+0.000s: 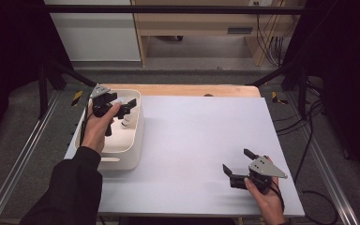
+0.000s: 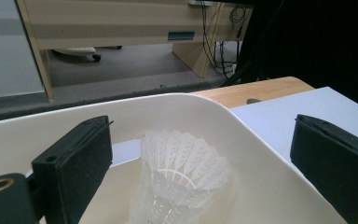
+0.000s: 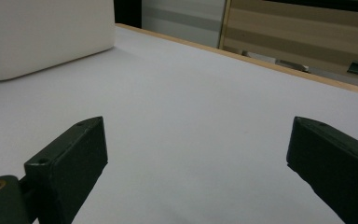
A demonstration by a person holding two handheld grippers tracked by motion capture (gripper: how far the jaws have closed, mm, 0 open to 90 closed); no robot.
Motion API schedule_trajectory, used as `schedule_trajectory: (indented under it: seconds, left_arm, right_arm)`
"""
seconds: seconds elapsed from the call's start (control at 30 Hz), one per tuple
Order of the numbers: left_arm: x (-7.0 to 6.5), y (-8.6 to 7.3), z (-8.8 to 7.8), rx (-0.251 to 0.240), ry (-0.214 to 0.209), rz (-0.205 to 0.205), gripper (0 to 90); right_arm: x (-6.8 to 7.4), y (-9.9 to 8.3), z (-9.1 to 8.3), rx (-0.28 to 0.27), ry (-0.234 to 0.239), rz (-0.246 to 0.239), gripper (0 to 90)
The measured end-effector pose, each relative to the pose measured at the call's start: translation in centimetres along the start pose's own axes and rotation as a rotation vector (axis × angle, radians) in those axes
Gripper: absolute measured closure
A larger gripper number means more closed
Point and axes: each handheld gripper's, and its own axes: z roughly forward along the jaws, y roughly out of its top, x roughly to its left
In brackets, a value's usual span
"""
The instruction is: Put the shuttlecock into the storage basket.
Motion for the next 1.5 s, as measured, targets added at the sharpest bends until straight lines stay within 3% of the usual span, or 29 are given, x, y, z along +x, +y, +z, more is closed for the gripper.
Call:
schedule_trajectory:
  seconds: [0.93,1.5]
  left_arm:
    - [-2.3,1.7,-3.2,-0.067,-0.042,0.003,3.6]
    - [-6.2,2.4,-5.2,-0.103,-0.124,0.057,2.5]
  right_arm:
    - [0.0,0.1,-0.1,-0.007,0.01,0.006,3.5]
    - [0.2,0.0,0.0,-0.01,0.024,0.003,3.0]
